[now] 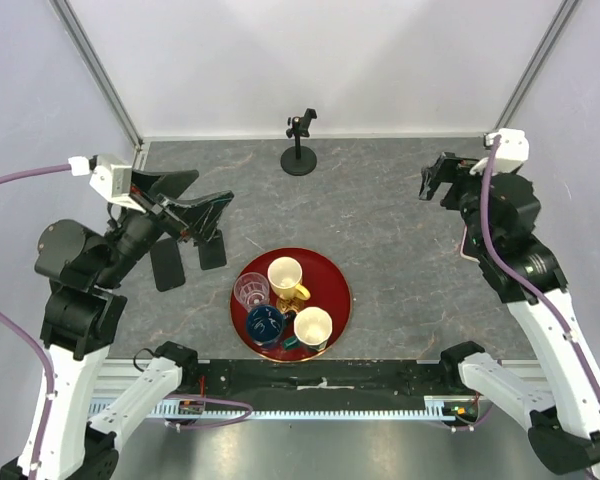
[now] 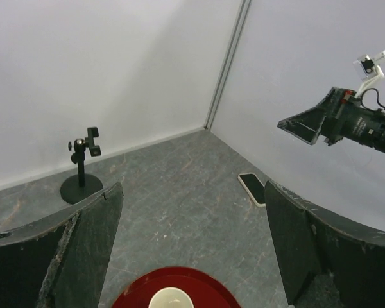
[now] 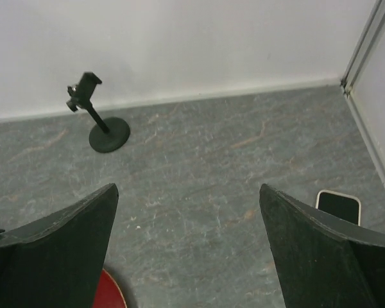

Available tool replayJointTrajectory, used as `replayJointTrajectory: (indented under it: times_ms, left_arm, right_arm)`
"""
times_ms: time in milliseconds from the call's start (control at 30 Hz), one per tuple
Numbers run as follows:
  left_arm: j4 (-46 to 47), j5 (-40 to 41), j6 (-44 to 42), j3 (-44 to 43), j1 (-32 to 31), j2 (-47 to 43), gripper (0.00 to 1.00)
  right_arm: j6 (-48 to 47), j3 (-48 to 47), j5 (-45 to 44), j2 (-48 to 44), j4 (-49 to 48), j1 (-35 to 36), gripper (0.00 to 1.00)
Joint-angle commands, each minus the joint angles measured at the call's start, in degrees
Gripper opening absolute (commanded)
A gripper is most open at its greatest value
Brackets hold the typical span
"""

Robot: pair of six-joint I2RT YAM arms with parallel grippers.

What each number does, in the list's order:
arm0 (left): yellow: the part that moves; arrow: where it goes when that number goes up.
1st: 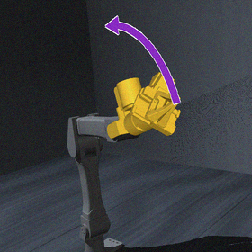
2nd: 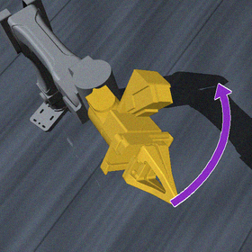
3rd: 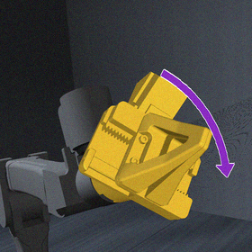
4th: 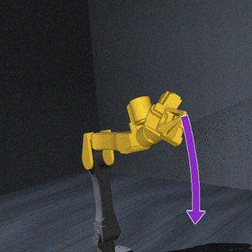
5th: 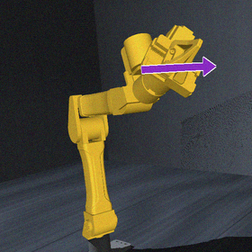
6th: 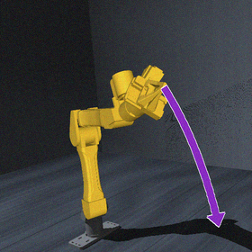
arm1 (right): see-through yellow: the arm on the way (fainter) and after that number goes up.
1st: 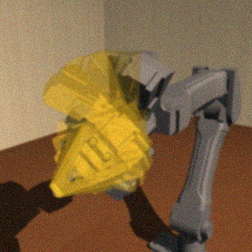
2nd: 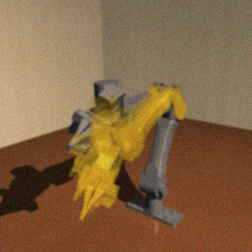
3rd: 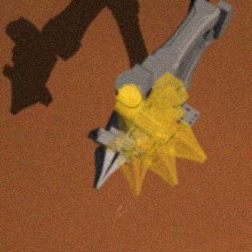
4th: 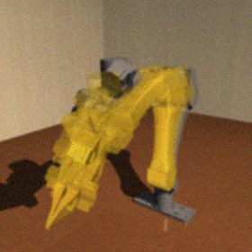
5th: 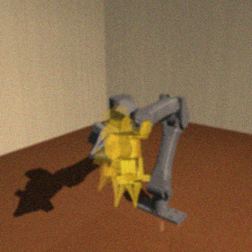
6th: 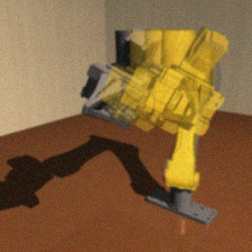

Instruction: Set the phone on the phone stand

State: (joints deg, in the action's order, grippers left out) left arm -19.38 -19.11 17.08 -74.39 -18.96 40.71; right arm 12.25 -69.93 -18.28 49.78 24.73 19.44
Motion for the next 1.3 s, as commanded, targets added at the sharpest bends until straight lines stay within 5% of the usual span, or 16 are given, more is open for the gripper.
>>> replayJointTrajectory:
  times_ms: [0, 400, 767, 1033, 1267]
  left_arm:
    - [0.66, -4.00, 0.15, 0.47, 0.33, 1.74, 0.97]
    - [4.35, -3.57, 4.35, 6.45, 0.33, 5.78, 0.98]
    - [9.26, -6.46, 7.88, 10.67, 0.24, 16.41, 0.95]
    - [18.82, -6.11, 7.62, 14.97, -0.20, 23.27, 0.90]
    - [35.27, 11.70, 5.77, 19.19, -3.10, 32.40, 0.89]
  right_arm:
    - [4.18, -1.96, -2.19, 1.37, 0.41, -0.19, 0.98]
    - [10.60, 1.89, -3.08, 12.09, -0.99, -0.19, 0.98]
    - [0.15, 5.95, 23.01, 30.36, -21.01, -0.19, 0.98]
    - [11.29, -3.80, 28.65, 49.16, -33.15, -0.19, 0.98]
    - [23.16, -7.49, 24.88, 58.14, -51.16, -0.28, 0.98]
